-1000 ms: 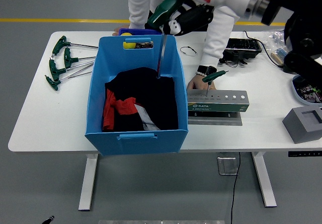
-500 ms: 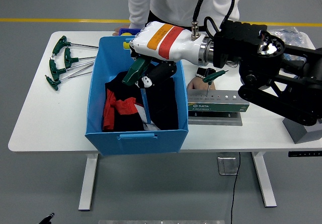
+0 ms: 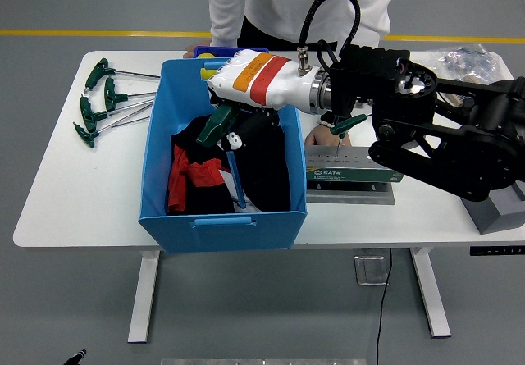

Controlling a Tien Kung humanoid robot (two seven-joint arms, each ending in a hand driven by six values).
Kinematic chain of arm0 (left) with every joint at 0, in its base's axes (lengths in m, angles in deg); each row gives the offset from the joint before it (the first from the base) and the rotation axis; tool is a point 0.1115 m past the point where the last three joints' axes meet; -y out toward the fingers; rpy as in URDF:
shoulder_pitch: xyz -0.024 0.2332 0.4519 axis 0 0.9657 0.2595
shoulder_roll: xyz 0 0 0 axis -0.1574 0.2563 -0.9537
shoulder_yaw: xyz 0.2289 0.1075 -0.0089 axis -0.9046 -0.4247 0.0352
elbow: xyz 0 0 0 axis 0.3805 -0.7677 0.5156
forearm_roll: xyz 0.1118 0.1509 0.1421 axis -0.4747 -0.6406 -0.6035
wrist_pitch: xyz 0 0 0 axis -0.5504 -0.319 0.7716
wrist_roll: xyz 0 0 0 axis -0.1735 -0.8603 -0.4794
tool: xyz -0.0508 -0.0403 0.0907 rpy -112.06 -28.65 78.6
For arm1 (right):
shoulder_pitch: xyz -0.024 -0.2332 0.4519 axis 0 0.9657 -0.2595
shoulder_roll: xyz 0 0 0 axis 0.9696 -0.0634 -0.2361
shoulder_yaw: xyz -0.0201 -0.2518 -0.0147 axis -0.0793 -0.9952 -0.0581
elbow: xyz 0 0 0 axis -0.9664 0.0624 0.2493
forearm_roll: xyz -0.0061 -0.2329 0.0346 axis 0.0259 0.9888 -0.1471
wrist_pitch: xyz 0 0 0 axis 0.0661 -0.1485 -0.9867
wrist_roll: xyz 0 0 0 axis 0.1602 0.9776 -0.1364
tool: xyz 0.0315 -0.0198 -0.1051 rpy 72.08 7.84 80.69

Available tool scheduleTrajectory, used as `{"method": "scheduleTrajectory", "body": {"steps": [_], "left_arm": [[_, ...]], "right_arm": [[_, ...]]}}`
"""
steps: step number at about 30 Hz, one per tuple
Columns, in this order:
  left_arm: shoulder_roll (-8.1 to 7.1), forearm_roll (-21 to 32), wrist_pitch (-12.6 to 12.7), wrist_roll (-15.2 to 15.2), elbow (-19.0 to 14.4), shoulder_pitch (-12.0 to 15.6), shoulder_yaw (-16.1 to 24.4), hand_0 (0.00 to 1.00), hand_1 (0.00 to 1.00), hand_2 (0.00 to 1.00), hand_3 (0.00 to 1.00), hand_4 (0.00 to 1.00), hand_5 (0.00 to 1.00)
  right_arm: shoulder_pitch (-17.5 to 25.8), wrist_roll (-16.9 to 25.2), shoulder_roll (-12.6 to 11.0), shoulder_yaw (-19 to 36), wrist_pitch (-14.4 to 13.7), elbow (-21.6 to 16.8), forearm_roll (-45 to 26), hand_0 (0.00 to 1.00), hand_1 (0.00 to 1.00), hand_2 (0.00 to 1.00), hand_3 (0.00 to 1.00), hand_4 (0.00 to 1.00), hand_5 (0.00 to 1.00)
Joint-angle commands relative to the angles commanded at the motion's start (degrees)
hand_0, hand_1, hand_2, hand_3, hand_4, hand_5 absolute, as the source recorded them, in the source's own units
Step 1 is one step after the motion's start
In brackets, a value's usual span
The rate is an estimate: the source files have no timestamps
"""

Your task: Lift tool from toolbox,place it in box,lift tool from toolbox,place it in box

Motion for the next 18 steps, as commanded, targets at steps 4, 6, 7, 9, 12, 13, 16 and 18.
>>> {"method": "scheduleTrajectory", "body": {"steps": [4,6,7,9,12,13,16,18], "left_arm": [[-0.05,0.8,0.0,0.2,0.0,-0.1,-0.8,0.918,0.94,0.925,0.647,0.762,0.555],[-0.09,0.6,0.0,0.2,0.0,-0.2,-0.6,0.918,0.94,0.925,0.647,0.762,0.555],[-0.1,0.5,0.0,0.1,0.0,-0.2,-0.5,0.919,0.942,0.925,0.647,0.763,0.557],[-0.15,0.8,0.0,0.2,0.0,-0.3,-0.7,0.919,0.942,0.925,0.647,0.763,0.557],[-0.18,0.8,0.0,0.3,0.0,-0.4,-0.7,0.919,0.942,0.925,0.647,0.763,0.557],[-0.21,0.7,0.1,0.3,0.0,-0.5,-0.6,0.919,0.942,0.924,0.648,0.763,0.557],[-0.27,0.4,0.1,0.3,0.0,-0.6,-0.4,0.919,0.942,0.924,0.648,0.763,0.557],[-0.29,0.2,0.1,0.3,0.0,-0.6,-0.1,0.919,0.942,0.924,0.648,0.763,0.557]], "right_arm": [[-0.4,0.7,0.7,-1.4,0.6,1.1,-0.2,0.228,0.119,0.186,0.251,0.882,0.654],[-0.7,0.9,1.2,-2.4,1.2,2.5,-0.2,0.228,0.119,0.186,0.251,0.882,0.654],[-0.7,0.9,1.4,-2.6,1.3,2.9,-0.2,0.329,0.247,0.334,0.39,0.95,0.709],[-0.7,1.0,1.8,-3.0,1.3,4.3,-0.5,0.329,0.247,0.334,0.39,0.95,0.709],[-0.6,1.0,2.1,-3.1,1.3,5.6,-0.8,0.329,0.247,0.334,0.39,0.95,0.709],[-0.6,1.1,2.1,-3.1,1.3,6.0,-0.9,0.437,0.387,0.485,0.485,0.965,0.721],[-0.7,1.1,2.2,-2.9,1.2,6.8,-1.0,0.437,0.387,0.485,0.485,0.965,0.721],[-0.8,1.0,2.3,-2.8,1.1,7.3,-1.1,0.437,0.387,0.485,0.485,0.965,0.721]]}}
